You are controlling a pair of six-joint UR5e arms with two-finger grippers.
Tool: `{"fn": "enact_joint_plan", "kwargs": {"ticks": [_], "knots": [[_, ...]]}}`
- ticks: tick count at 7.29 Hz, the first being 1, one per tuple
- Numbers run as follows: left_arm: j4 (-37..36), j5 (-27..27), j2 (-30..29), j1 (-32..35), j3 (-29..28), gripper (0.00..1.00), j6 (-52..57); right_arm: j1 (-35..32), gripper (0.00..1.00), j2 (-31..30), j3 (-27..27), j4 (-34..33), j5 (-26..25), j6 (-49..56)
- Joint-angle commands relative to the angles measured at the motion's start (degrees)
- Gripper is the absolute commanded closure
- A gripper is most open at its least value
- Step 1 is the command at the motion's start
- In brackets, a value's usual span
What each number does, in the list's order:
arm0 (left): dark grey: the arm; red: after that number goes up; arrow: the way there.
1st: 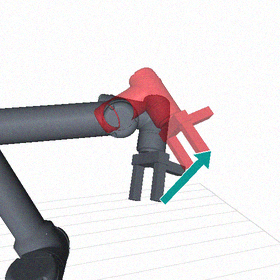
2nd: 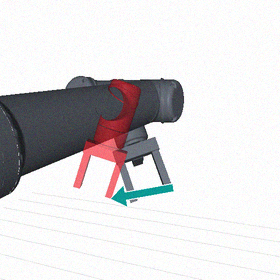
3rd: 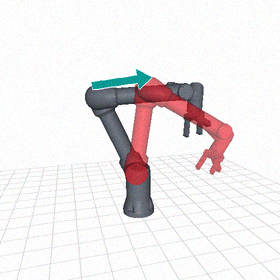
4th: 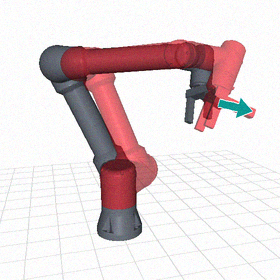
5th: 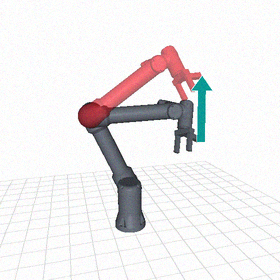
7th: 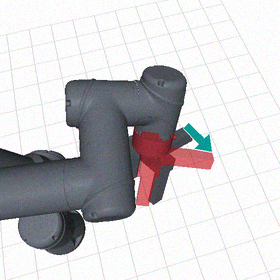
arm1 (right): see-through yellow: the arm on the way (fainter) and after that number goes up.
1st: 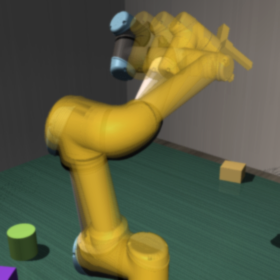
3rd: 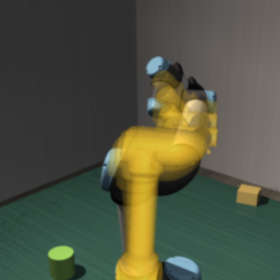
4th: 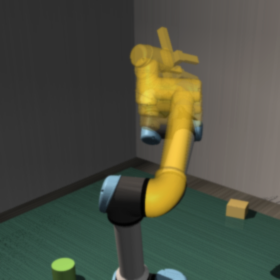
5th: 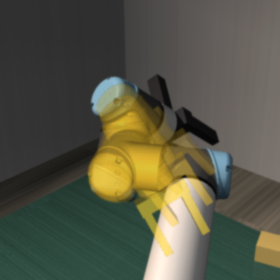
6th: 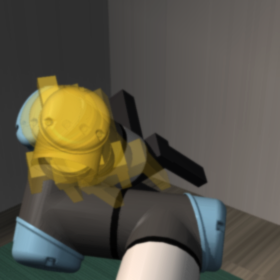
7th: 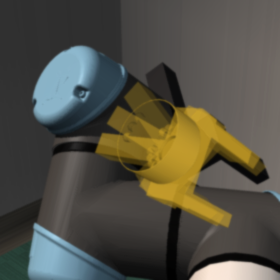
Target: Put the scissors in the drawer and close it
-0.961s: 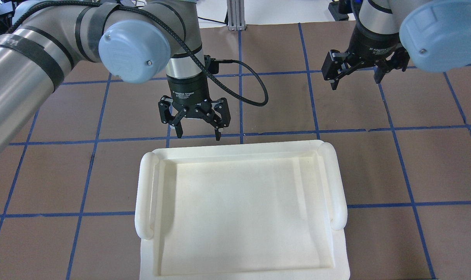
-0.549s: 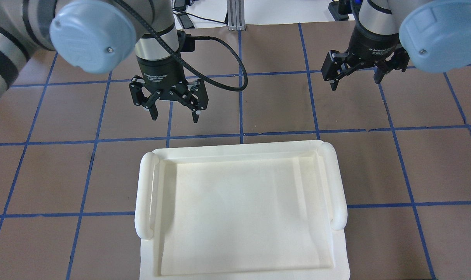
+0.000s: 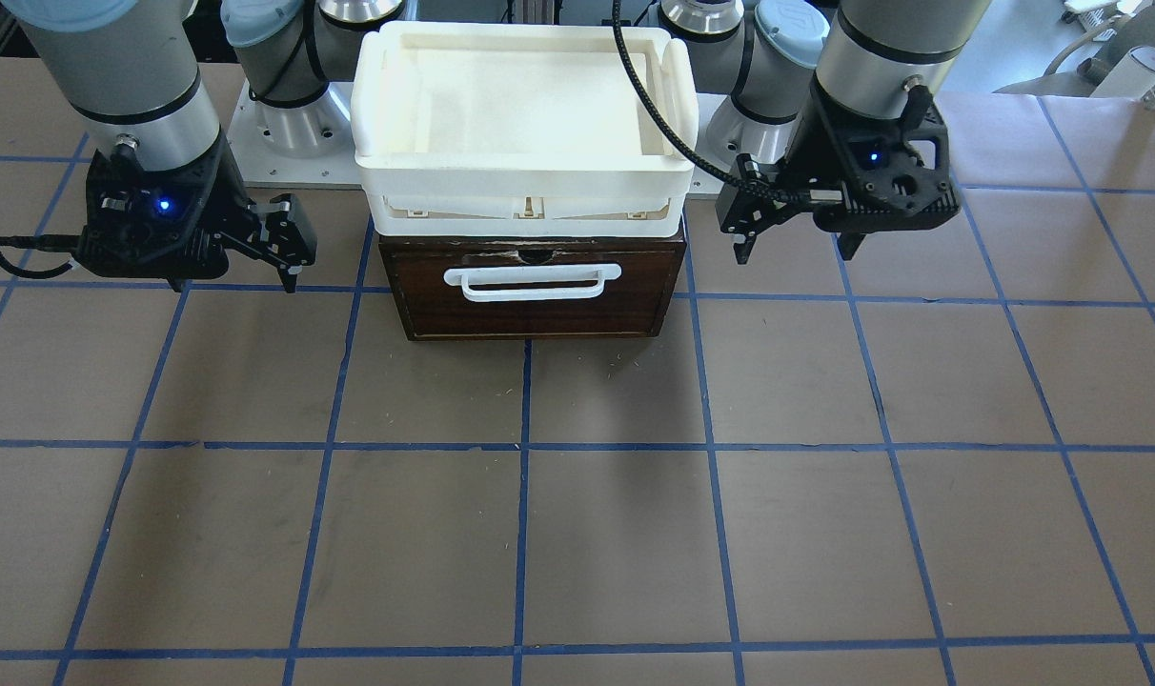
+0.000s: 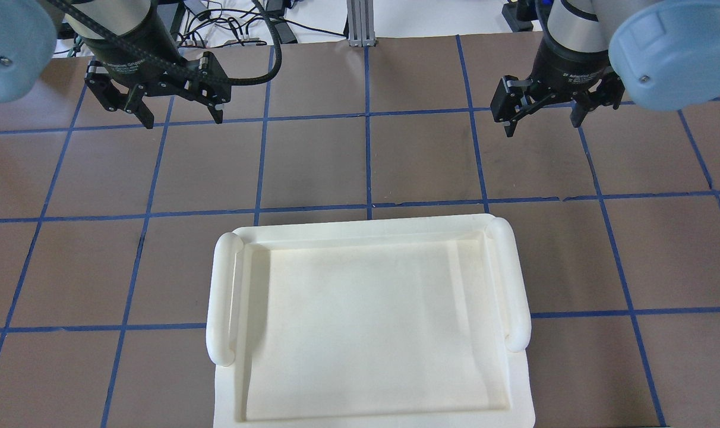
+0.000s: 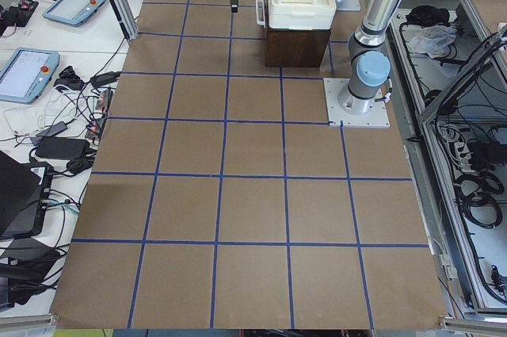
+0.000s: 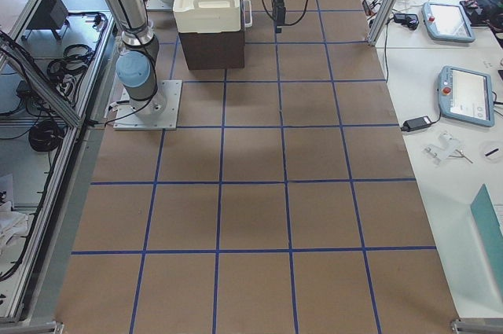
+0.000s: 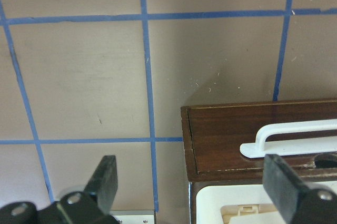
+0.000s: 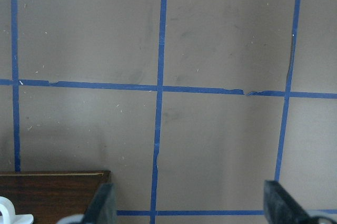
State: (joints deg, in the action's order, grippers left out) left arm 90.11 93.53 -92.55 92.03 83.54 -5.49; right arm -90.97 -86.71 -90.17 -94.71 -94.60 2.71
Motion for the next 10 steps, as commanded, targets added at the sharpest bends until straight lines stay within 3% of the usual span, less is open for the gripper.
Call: {"fn": "enact_joint_plan", "kwargs": {"ticks": [1, 3, 7, 10], "knots": [[-1.1, 2.2, 0.0, -0.1, 0.6, 0.0, -0.1, 0.0, 0.0, 0.1, 0.0, 0.0, 0.0, -0.1], [1.2, -6.5, 0.0, -0.4, 0.0, 0.0, 0.3, 0.0, 0.0, 0.2, 0.0, 0.1, -0.1, 0.4], [3.0, -6.4, 1.5, -2.9, -0.4, 0.0, 2.3, 0.2, 0.0, 0.2, 0.0, -0.7, 0.6, 0.0], [4.4, -2.8, 2.2, -2.9, -0.3, 0.0, 2.4, 0.2, 0.0, -0.1, 0.2, -1.7, 0.7, 0.6]]}}
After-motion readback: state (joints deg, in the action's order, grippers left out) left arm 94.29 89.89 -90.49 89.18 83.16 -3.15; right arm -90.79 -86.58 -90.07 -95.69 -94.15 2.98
